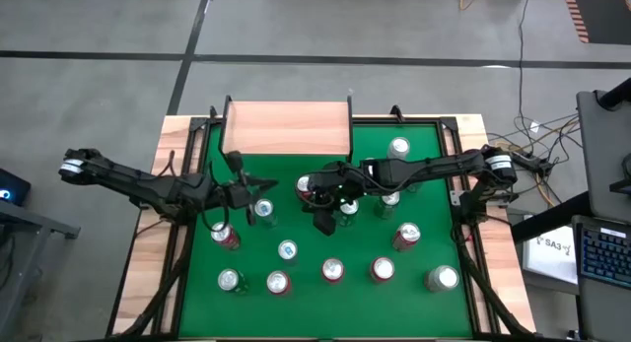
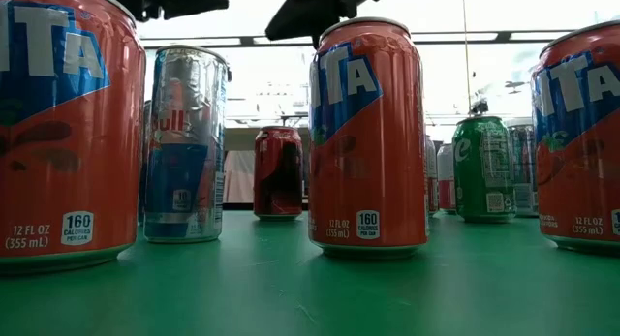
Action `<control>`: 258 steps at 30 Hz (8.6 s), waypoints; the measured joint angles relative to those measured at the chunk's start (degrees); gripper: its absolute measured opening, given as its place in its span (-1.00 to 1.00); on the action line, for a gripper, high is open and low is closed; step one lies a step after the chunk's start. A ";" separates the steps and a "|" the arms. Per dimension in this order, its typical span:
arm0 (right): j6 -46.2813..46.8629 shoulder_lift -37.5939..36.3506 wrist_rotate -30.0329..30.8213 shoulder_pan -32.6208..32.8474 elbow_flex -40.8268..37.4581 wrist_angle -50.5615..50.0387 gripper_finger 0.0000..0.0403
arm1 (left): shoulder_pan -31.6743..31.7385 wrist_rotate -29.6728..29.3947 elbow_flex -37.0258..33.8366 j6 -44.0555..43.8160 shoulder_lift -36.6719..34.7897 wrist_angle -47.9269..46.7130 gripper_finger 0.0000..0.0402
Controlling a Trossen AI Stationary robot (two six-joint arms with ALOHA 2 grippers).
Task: Place canned beverage on shelf
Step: Put the green can on the shelf
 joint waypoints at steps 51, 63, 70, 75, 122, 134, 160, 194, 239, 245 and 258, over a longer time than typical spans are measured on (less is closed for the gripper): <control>-7.09 5.16 18.88 3.45 20.43 -56.36 0.48 | -0.01 -9.11 0.02 -1.14 -3.06 1.63 -0.99; -8.13 5.68 17.14 3.44 20.30 -56.06 0.79 | 0.00 -9.14 0.02 -1.11 -3.06 1.58 -0.99; -7.87 5.83 15.40 3.32 20.30 -55.93 0.79 | 0.00 -9.15 0.02 -1.11 -3.06 1.58 -0.99; -7.88 6.62 14.70 3.30 20.24 -55.54 0.79 | -0.02 -9.14 0.00 -1.11 -2.99 1.58 -0.99; -8.78 10.14 12.30 1.02 16.06 -55.01 0.79 | -0.02 -8.79 0.00 -0.87 -2.81 1.47 -0.99; -8.84 11.38 12.35 1.02 15.89 -53.44 0.79 | 0.00 -8.79 0.00 -0.87 -2.81 1.47 -0.99; -8.28 11.80 12.35 0.28 8.78 -45.37 0.58 | 0.00 -8.79 0.00 -0.85 -2.75 1.45 -0.99; -8.31 11.47 30.73 1.59 36.49 -54.47 0.49 | -0.01 -8.79 0.00 -0.70 -2.75 2.70 -0.99; 1.34 11.43 27.36 -14.69 42.34 -57.55 0.50 | -0.02 -8.81 0.00 -0.72 -2.75 2.72 -0.99; 2.29 11.43 27.32 -15.51 41.72 -57.77 0.50 | -0.02 -8.81 0.00 -0.71 -2.75 2.72 -0.99; 3.04 11.43 27.40 -15.96 39.91 -57.65 0.54 | 0.00 -8.81 0.00 -0.70 -2.75 2.72 -0.99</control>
